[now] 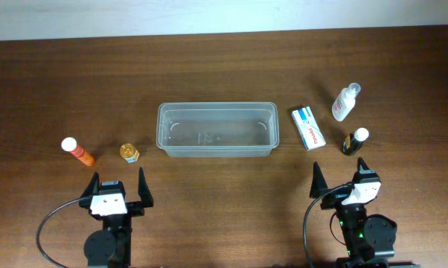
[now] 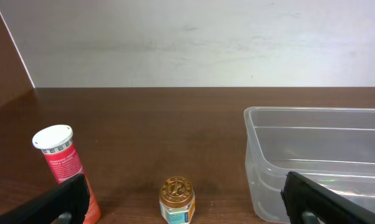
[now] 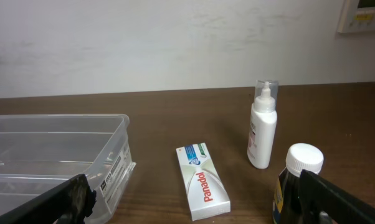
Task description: Pack container
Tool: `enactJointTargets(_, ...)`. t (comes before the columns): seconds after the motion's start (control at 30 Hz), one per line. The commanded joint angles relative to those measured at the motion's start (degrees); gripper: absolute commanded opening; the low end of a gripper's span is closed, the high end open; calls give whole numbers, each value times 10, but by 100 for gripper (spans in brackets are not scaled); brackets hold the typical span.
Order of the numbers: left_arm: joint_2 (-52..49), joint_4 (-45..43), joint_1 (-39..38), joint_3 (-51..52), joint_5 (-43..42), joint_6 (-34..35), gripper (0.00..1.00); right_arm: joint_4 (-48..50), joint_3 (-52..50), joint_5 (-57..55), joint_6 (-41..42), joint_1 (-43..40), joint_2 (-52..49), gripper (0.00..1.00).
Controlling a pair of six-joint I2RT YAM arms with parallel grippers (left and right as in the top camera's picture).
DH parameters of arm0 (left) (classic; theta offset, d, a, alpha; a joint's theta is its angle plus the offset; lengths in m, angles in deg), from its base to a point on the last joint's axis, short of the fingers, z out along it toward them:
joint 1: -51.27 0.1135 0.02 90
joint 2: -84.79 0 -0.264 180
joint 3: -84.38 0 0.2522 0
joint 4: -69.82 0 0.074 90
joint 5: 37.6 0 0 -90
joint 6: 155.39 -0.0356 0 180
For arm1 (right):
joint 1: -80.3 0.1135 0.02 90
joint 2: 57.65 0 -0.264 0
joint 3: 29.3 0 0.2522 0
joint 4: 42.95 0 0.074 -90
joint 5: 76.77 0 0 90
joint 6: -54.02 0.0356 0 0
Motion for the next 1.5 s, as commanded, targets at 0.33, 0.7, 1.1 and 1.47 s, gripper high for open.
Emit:
enactJointTargets(0.33, 5, -2, 3, 5, -6, -11, 99, -3, -3, -5, 0, 4, 5, 99)
enactJointTargets(0.7, 5, -2, 3, 5, -6, -11, 99, -3, -3, -5, 0, 4, 5, 98)
enactJointTargets(1.1, 5, -2, 3, 5, -6, -11, 99, -3, -3, -6, 0, 3, 5, 98)
enactJointTargets(1.47, 5, -2, 3, 5, -6, -11, 99, 0, -3, -19, 0, 3, 5, 98)
